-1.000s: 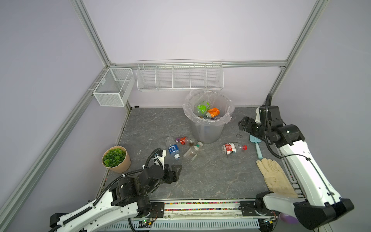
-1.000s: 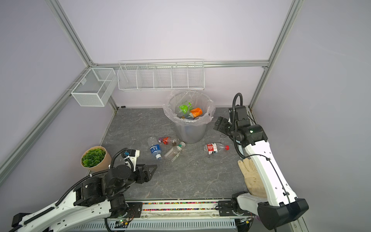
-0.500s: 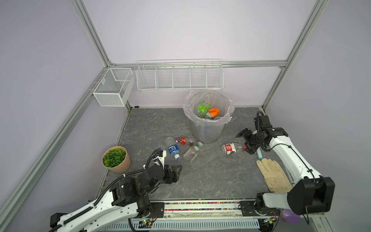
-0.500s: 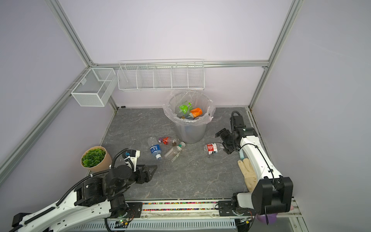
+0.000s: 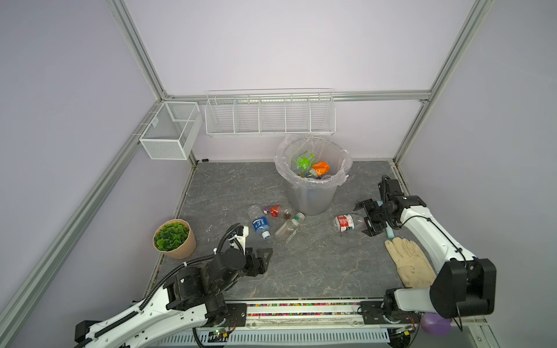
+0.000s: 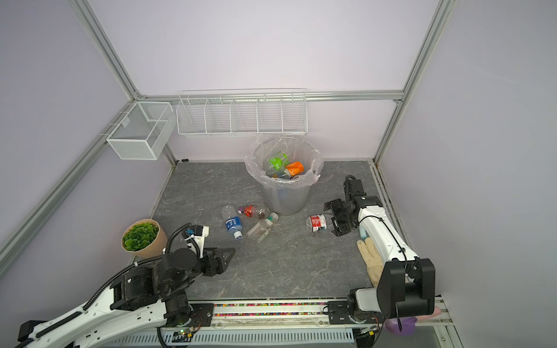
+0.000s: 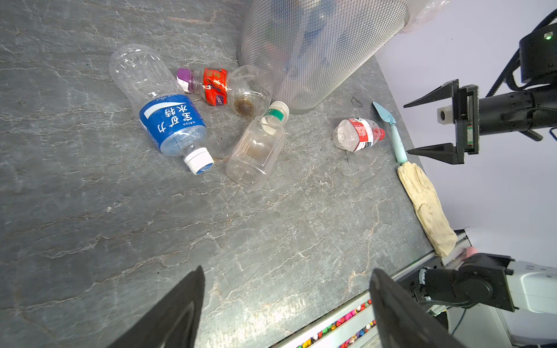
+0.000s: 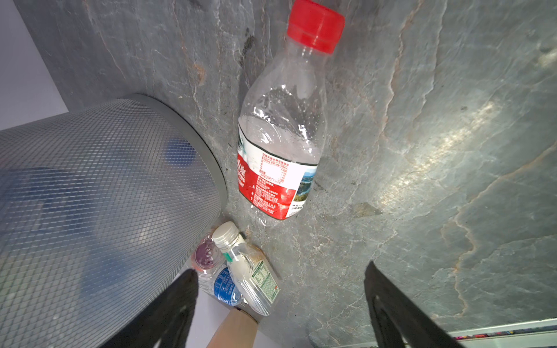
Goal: Throw the plastic bottles in the bin
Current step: 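Move the right gripper down onto the red-capped red-labeled bottle, then close the right gripper around the red-capped bottle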
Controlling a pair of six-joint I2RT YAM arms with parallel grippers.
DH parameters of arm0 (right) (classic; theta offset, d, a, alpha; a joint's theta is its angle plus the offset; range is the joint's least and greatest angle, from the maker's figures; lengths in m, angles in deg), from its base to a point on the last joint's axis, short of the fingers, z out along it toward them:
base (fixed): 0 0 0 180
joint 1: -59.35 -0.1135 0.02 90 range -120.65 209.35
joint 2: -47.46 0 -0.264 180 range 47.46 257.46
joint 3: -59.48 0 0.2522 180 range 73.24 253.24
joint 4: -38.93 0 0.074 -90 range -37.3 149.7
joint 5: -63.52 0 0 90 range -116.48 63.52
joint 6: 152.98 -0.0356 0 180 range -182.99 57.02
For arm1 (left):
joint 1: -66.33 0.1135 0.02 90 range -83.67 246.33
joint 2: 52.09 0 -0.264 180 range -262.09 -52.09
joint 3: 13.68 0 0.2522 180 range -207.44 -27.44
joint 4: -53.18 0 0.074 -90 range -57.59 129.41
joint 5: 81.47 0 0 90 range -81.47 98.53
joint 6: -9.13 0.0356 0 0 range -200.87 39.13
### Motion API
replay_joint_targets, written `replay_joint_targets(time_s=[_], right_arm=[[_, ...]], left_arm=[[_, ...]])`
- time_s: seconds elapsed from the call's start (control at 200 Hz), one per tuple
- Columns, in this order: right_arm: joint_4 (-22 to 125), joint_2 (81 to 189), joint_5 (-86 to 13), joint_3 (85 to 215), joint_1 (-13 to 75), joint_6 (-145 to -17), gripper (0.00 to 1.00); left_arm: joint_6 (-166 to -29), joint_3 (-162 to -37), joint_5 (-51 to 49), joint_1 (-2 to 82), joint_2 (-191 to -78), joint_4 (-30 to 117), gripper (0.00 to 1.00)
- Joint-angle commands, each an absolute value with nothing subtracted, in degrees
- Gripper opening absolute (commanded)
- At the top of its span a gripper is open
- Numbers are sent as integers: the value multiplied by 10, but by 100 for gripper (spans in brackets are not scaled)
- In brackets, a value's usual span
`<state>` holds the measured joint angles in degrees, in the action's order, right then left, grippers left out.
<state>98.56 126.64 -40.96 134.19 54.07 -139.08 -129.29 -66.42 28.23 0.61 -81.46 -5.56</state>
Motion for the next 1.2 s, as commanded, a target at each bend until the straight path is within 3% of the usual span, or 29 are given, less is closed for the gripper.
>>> replay_joint_targets(time_s=[0.0,0.995,1.2], right_arm=[[954,1292,-413,1327,543,-1430,89],[922,1503,-378,1391,496,-1408,89],[927,1535,-376,1408,497,-1376,93]], left_arm=[[-1303,-656,292,3,-812,-65,85],[-1302,-672,302,3,-799,-90,85],[-1303,-674,302,2,-795,-96,85]])
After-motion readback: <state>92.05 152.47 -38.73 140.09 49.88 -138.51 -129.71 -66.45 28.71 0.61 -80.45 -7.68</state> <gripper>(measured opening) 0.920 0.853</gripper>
